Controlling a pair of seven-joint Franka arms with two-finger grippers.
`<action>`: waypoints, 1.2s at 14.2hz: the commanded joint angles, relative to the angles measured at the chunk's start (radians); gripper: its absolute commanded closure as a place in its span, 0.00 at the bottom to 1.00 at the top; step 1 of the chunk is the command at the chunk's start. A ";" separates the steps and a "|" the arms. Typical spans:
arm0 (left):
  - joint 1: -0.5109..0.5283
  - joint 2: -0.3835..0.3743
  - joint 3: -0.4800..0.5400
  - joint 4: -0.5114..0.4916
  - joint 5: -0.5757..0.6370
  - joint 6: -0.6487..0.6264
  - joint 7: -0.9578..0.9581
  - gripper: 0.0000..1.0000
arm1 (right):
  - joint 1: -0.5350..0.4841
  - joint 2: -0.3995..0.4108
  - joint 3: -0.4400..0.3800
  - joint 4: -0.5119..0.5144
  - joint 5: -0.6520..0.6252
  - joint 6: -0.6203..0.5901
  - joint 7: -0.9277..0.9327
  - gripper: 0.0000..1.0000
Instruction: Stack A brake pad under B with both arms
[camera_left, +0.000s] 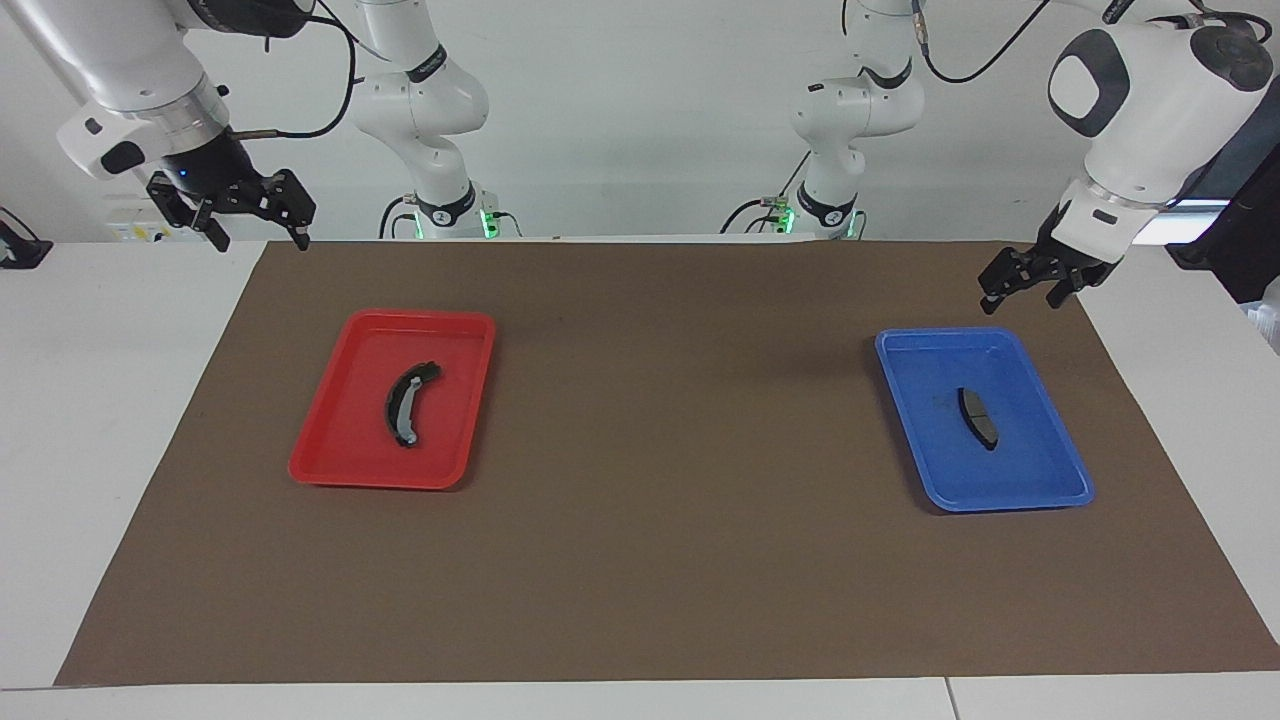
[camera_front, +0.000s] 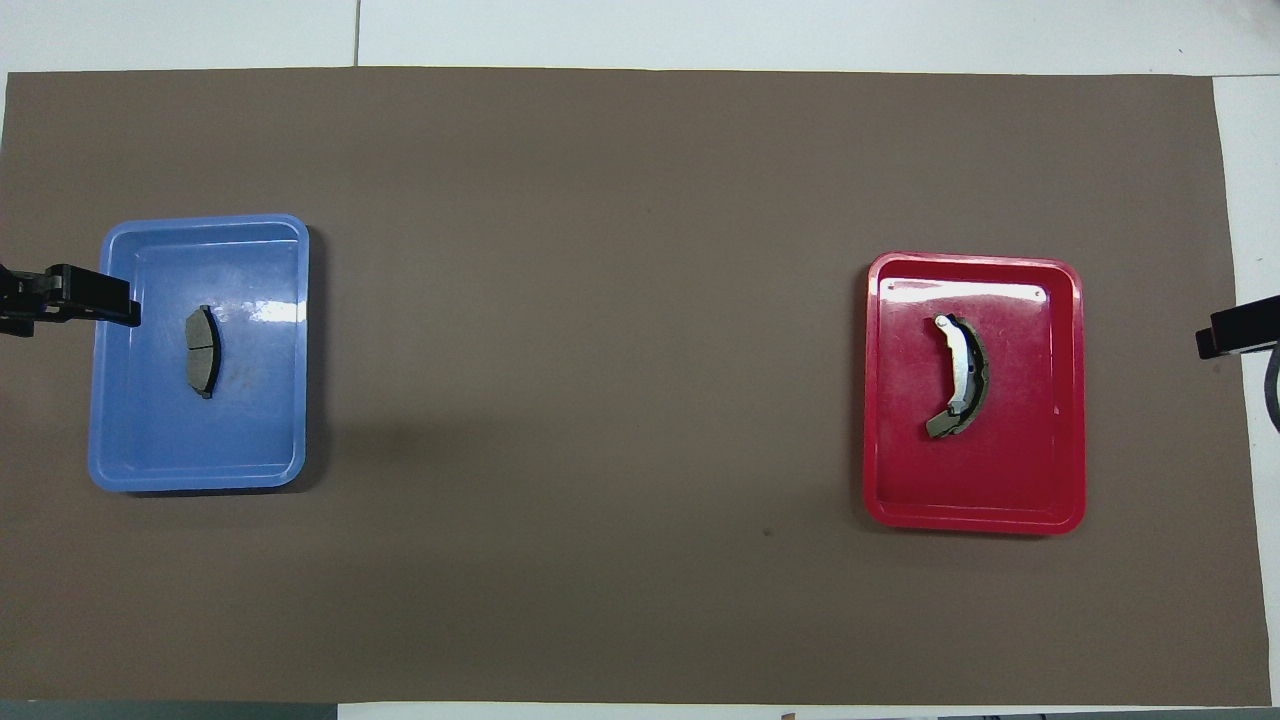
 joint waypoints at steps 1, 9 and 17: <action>0.001 -0.022 0.002 -0.019 -0.003 -0.005 -0.007 0.00 | 0.000 -0.011 0.003 -0.021 -0.017 0.020 -0.019 0.01; 0.001 -0.022 0.002 -0.019 -0.003 -0.005 -0.007 0.00 | 0.002 -0.012 0.003 -0.023 -0.011 0.039 -0.016 0.01; 0.001 -0.022 0.002 -0.019 -0.003 -0.005 -0.007 0.00 | 0.002 -0.017 0.002 -0.029 0.008 0.059 -0.025 0.01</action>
